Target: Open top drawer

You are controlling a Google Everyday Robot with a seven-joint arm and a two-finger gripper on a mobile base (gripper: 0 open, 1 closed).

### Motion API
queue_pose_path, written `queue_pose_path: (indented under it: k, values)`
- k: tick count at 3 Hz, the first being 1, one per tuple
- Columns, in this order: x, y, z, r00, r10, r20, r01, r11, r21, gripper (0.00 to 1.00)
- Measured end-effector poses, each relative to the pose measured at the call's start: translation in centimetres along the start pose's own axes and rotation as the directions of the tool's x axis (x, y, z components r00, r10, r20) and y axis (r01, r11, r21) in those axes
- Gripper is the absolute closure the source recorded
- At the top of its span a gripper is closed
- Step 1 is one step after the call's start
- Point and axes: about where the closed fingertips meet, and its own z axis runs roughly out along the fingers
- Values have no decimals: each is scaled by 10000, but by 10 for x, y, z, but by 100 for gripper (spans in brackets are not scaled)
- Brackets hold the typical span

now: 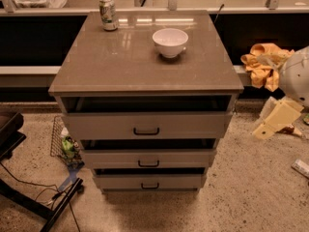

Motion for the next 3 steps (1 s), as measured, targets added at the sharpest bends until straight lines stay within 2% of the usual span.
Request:
queue_pose_path:
  k: [1, 2, 3]
  values:
    - [8, -18, 27, 9865, -331, 1604, 148, 9934, 1138, 0]
    - [12, -26, 41, 9790, -524, 1968, 205, 9868, 1608, 0]
    - [12, -28, 41, 9784, -600, 1976, 260, 9850, 1705, 0]
